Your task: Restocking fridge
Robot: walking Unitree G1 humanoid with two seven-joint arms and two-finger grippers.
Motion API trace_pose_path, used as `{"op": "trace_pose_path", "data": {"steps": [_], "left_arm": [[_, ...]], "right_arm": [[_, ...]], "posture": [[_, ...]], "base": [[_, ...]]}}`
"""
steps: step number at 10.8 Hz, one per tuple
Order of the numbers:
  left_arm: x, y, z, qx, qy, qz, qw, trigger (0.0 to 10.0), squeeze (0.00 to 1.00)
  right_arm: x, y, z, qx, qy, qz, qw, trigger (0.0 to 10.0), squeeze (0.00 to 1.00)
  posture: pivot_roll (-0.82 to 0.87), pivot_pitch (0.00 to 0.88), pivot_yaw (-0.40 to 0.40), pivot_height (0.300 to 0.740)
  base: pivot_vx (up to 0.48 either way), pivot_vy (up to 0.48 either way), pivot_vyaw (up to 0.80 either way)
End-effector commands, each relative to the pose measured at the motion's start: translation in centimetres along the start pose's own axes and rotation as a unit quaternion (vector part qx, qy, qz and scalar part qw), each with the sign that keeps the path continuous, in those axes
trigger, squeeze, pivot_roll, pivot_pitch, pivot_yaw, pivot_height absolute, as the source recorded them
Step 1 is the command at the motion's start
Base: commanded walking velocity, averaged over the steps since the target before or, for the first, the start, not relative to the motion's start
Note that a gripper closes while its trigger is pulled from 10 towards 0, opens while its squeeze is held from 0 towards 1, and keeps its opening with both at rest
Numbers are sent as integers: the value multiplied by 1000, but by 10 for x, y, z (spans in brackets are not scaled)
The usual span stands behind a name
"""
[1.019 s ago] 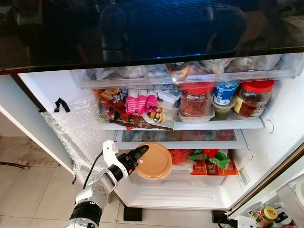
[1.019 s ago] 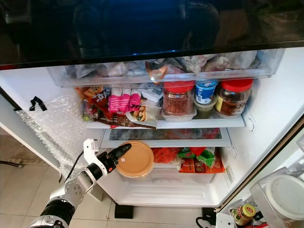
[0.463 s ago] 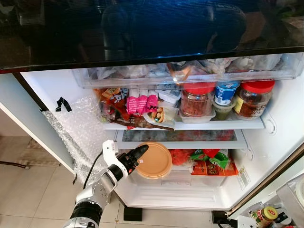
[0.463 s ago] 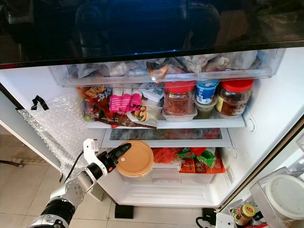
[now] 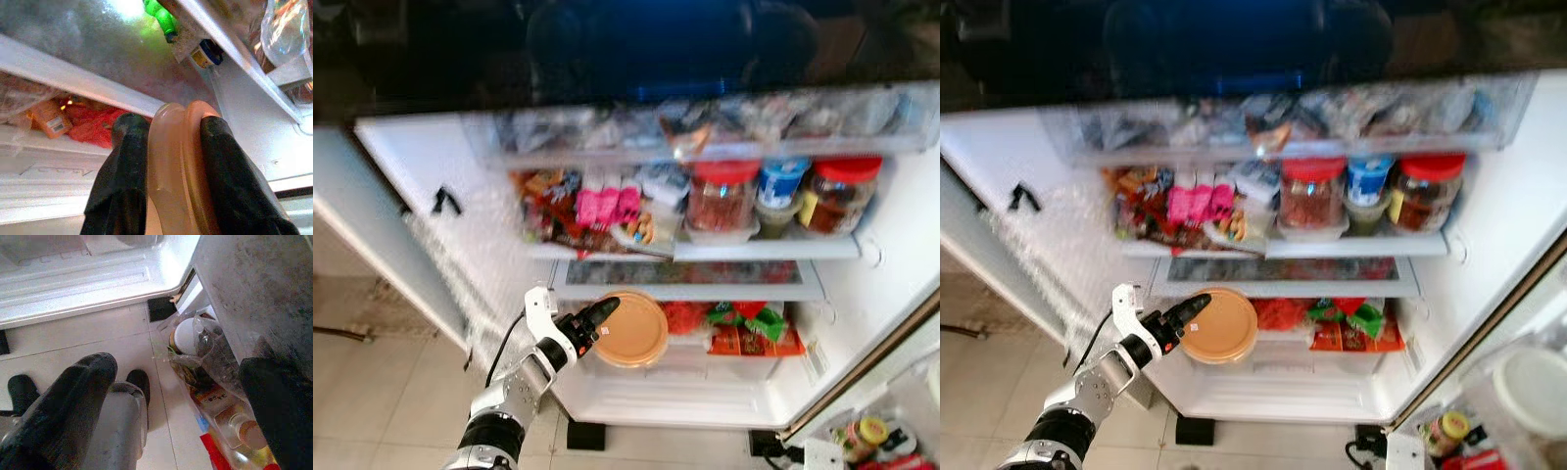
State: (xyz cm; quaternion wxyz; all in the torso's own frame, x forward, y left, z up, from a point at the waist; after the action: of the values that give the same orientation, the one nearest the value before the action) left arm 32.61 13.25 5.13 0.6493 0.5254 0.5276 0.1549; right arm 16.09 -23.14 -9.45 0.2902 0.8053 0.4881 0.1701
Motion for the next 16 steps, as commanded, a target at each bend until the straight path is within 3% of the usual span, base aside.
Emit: {"op": "trace_pose_path", "data": {"steps": [1,15,16], "left_arm": [[3,5,-1,-4,3,11,1000,10000,0],[0,12,6,-11,-5,17,1000,10000,0],[-1,12,7,-11,-5,17,1000,10000,0]], "right_arm": [[-7,-5,-1,8,-12,6,1000,10000,0],[2,-3,-1,-1,14,25,1000,10000,0],[8,0,-1,-10,47,-40,998,10000,0]], "posture": [[-30,67,79,676],[-25,92,82,676],[-27,100,80,676]], "base": [[0,0,0],[0,0,0],[0,0,0]]}}
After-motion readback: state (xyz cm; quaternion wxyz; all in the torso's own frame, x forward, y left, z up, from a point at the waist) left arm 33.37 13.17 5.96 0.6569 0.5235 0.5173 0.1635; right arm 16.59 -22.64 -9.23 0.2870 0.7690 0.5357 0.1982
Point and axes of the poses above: a point about 5 cm out from each wrist's last joint towards the gripper, its own z axis pointing out of the wrist towards the gripper, its own y axis along the axis of the wrist's last joint, x = y × z, the point moved 1 cm from there along z, pointing out of the wrist towards the gripper, and after that the axes turned 12 degrees about z, right-handed, at the moved point
